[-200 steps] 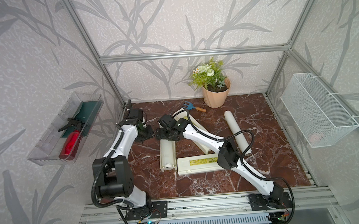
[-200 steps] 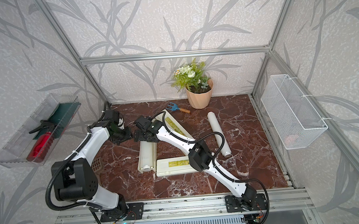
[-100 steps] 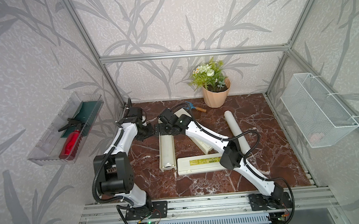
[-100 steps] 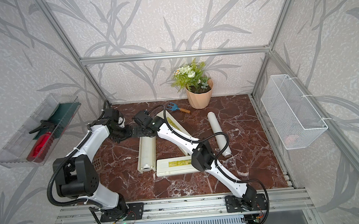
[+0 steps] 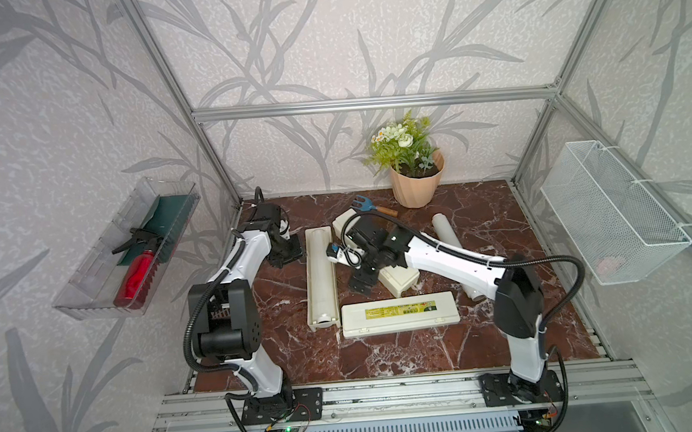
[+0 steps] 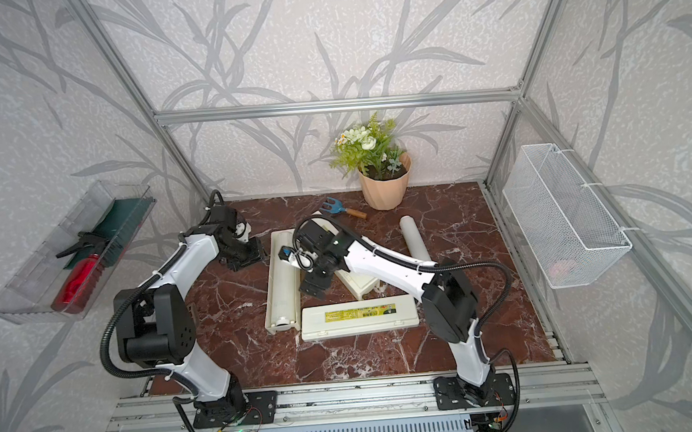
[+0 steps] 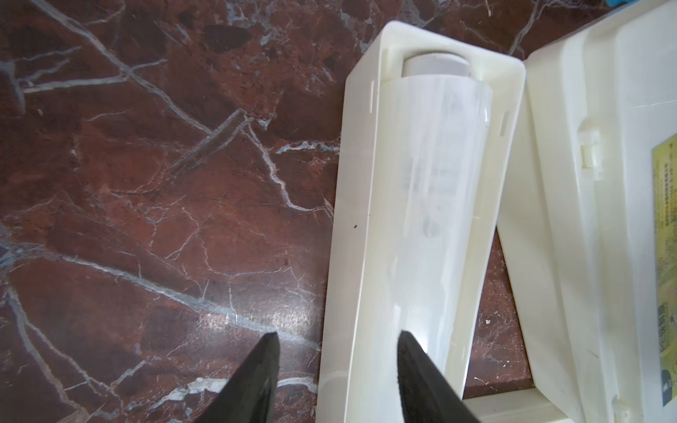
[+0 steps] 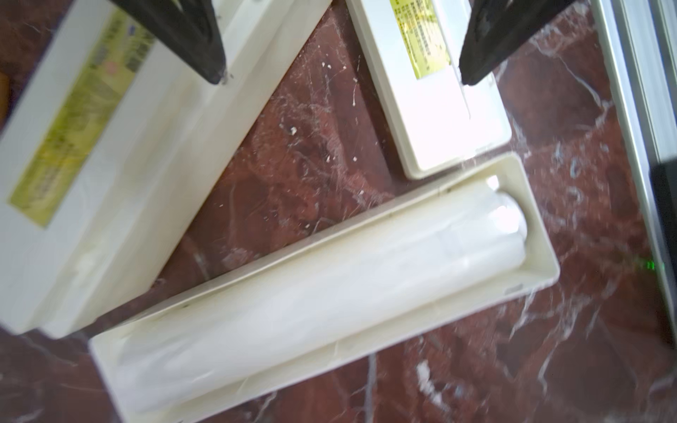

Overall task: Put plastic wrap rolls into dispensers
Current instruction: Pick up the lid from the center of the board.

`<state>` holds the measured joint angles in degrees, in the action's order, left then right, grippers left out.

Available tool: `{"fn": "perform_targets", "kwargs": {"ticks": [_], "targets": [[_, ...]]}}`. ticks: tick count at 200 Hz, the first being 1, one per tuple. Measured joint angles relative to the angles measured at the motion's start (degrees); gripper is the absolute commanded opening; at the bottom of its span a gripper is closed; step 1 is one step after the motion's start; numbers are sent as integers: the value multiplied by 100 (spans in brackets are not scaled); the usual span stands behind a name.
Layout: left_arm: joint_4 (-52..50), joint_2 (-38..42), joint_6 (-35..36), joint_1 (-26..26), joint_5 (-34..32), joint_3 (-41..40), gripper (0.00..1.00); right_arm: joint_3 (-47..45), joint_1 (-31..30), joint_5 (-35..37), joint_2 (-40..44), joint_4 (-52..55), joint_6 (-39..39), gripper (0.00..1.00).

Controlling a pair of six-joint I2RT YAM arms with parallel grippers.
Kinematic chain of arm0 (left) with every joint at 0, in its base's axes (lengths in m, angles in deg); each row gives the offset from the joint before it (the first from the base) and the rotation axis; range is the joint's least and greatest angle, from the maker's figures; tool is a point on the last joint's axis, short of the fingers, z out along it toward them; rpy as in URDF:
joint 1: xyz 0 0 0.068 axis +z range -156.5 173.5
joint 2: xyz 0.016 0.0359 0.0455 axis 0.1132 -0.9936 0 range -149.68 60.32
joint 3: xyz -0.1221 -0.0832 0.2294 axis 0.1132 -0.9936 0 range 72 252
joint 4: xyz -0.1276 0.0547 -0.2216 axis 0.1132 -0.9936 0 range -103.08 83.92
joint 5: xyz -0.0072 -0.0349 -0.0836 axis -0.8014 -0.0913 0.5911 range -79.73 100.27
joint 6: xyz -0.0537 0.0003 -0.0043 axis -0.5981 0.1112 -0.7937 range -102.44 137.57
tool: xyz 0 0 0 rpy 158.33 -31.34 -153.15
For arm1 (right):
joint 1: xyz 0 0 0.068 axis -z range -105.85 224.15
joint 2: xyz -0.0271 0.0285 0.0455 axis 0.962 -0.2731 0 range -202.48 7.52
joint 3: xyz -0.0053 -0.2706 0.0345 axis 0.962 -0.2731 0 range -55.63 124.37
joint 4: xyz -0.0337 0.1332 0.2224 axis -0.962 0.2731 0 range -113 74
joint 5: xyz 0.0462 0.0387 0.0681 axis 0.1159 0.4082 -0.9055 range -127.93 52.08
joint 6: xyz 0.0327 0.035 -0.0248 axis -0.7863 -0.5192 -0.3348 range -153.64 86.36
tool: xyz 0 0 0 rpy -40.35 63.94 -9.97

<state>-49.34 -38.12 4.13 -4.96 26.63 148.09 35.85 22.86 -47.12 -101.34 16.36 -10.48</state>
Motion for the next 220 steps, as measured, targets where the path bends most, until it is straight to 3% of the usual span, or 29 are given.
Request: {"fn": "perform_targets", "kwargs": {"ticks": [27, 61, 114, 183, 220], "targets": [[-79, -411, 22, -164, -79, 531, 53, -1307, 229, -348, 573, -389, 758, 99], [-219, -1091, 61, -417, -426, 1482, 53, -1375, 337, -474, 549, -431, 1355, 99], [-374, -1777, 44, -509, -638, 2041, 52, -1969, 328, -584, 549, -763, 2048, 99], [-267, -1410, 15, -372, -584, 1591, 53, -2201, 328, -590, 507, -802, 2337, 99], [-260, -1139, 7, -199, -448, 1576, 53, -1880, 328, -763, 216, -570, 2208, 99]]}}
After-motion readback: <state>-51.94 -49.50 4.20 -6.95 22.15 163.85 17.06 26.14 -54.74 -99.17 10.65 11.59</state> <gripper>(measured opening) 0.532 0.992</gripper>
